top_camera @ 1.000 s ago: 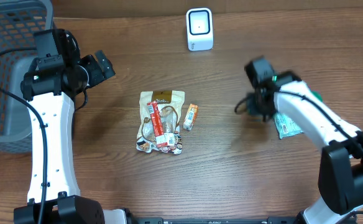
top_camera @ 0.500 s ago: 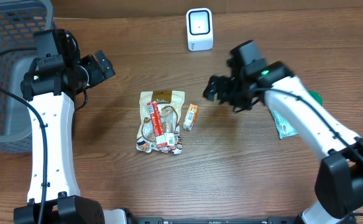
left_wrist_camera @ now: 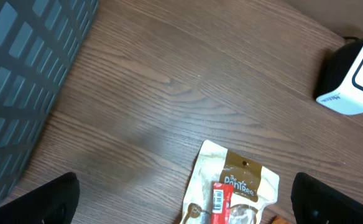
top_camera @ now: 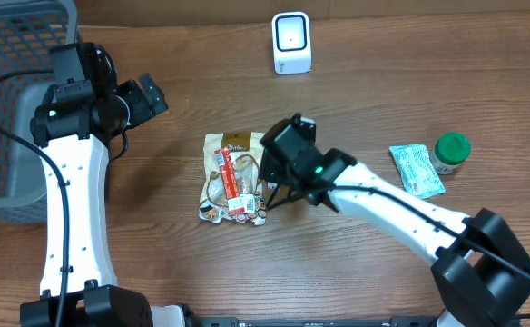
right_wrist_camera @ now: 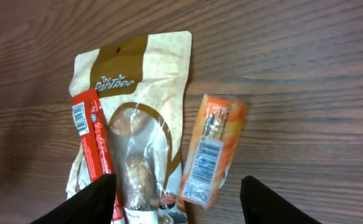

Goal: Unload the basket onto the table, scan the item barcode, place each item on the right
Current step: 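Move the right gripper left over the orange pack, then lower the right gripper around the orange pack and close it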

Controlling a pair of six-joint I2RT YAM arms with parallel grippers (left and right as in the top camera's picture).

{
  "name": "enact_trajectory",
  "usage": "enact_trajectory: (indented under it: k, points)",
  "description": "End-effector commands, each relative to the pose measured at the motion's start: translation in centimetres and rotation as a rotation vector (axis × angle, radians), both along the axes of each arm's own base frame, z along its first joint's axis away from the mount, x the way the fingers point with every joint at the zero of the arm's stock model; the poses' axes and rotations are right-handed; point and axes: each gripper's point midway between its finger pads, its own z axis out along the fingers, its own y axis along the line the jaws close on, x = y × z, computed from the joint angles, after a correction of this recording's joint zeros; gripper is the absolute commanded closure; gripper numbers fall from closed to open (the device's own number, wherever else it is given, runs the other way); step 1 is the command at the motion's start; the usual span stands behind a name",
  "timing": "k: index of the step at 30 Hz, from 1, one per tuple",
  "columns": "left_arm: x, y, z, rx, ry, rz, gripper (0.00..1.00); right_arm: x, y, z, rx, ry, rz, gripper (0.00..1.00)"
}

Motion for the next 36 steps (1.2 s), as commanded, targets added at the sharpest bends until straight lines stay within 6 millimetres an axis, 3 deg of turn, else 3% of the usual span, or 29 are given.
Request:
enact_trajectory:
  k: [1, 7, 12, 19, 26, 32, 36]
  points:
    - [-0.1, 0.2, 1.3, 0.019, -0.034, -0.006, 0.00, 0.7, -0.8, 0.0, -0.041, -0.064, -0.079, 0.36]
    - [-0.1, 0.2, 1.3, 0.019, -0.034, -0.006, 0.00, 0.9, -0.4, -0.3, -0.031, -0.069, -0.097, 0.36]
    - [-0.1, 0.2, 1.3, 0.019, -0.034, -0.006, 0.00, 1.2, -0.1, -2.1, -0.044, -0.054, -0.104, 0.36]
    - [-0.1, 0.2, 1.3, 0.019, -0.034, -0.006, 0.00, 1.4, 0.2, -4.1, -0.059, -0.041, -0.102, 0.47]
    - [-0.1, 0.2, 1.3, 0.019, -0.034, -0.006, 0.00, 1.4, 0.2, -5.1, -0.073, -0.030, -0.102, 0.48]
    - [-0.1, 0.2, 1.3, 0.019, -0.034, -0.006, 0.00, 1.4, 0.1, -5.2, -0.075, -0.028, -0.102, 0.63]
    - [-0.1, 0.2, 1.3, 0.019, -0.034, -0.006, 0.00, 1.3, 0.0, -5.3, -0.081, -0.023, -0.101, 0.67]
